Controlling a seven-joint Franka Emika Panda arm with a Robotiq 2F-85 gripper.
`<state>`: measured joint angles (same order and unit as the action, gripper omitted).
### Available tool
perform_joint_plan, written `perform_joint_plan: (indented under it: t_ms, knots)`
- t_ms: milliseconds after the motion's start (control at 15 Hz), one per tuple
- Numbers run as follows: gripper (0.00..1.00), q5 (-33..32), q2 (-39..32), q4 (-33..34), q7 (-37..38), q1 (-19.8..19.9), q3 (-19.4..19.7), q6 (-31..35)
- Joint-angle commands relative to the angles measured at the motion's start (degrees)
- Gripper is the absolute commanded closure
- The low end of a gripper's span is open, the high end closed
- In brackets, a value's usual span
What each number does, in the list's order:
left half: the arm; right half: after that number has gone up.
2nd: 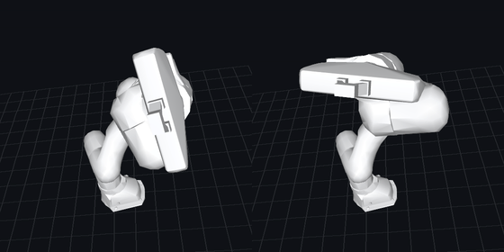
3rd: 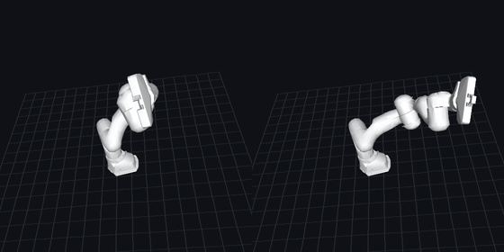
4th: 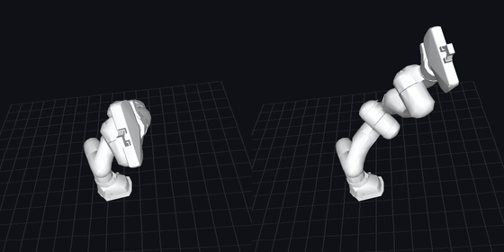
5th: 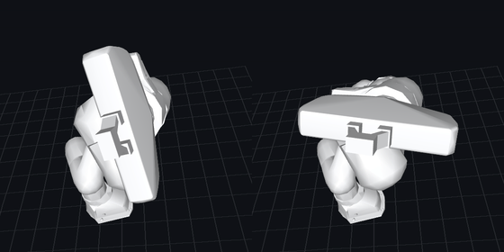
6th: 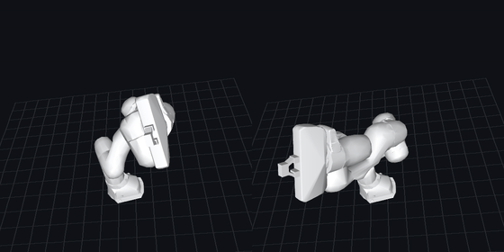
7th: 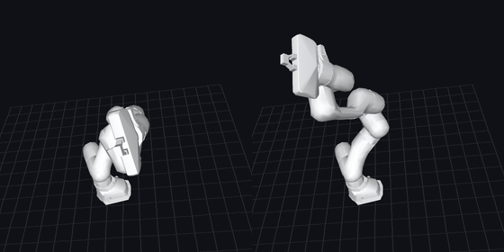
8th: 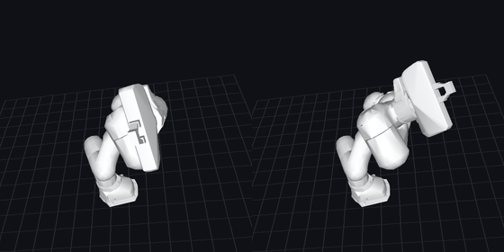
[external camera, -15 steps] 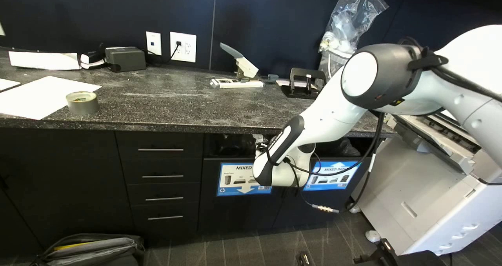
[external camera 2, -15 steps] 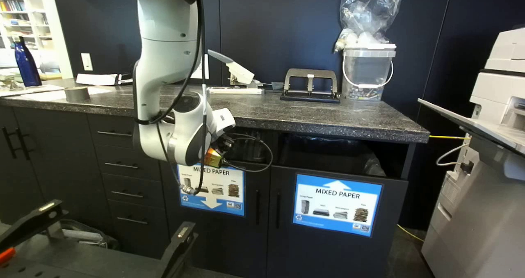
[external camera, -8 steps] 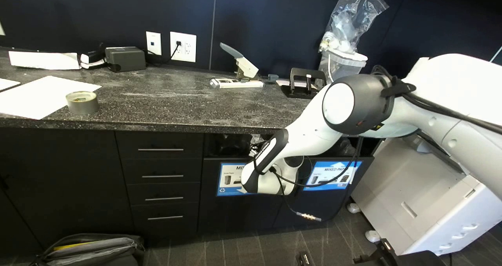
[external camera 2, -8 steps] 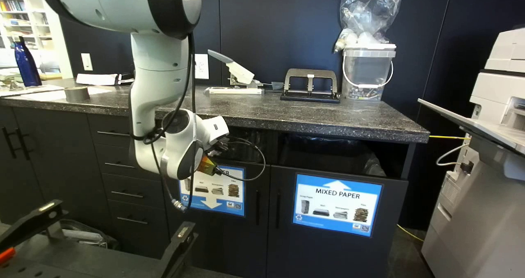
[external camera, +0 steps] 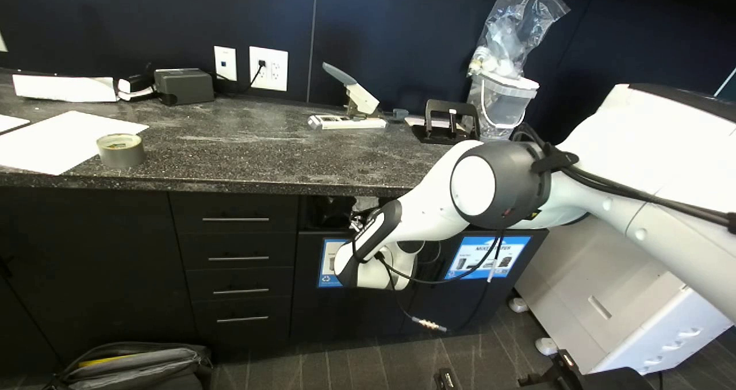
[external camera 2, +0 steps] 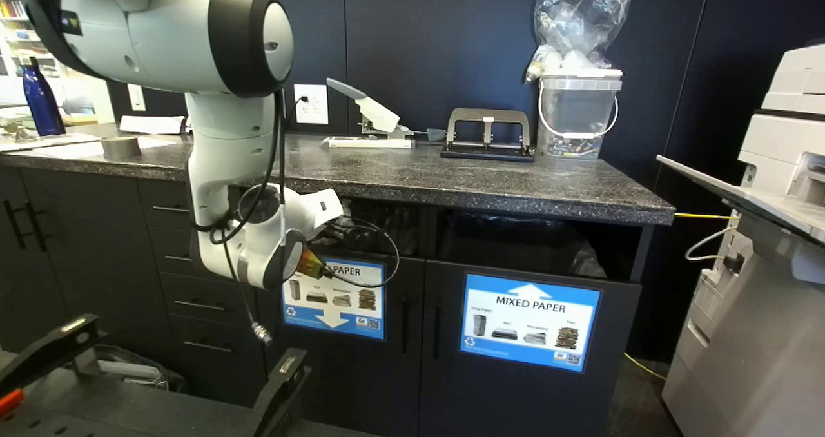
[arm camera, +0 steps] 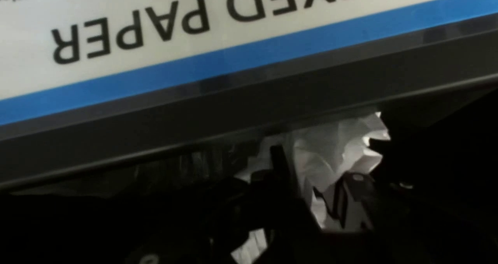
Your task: Put the tissues inside the rubbish bin.
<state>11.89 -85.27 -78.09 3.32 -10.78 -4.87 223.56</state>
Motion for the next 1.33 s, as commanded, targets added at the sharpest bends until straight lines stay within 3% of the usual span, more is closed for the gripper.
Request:
perform_joint_plan:
  t_ms: [0, 333, 400, 600, 933, 1267]
  knots:
    - [0.4, 2.3, 0.0, 1.5, -1.7, -1.4, 0.2, 1.6]
    - [0.03, 3.5, 0.1, 2.4, -3.9, -2.8, 1.1, 0.5]
    - [0.0, 3.8, 0.1, 2.5, -4.6, -3.0, 1.5, 0.5]
    - [0.0, 5.0, 1.5, 0.8, -7.4, -3.6, 2.9, 0.8]
    - [0.0, 5.5, 8.4, -8.9, -10.6, -3.2, 5.4, 1.8]
    - [0.0, 3.9, 19.3, -23.1, -13.4, -2.9, 8.3, -9.4]
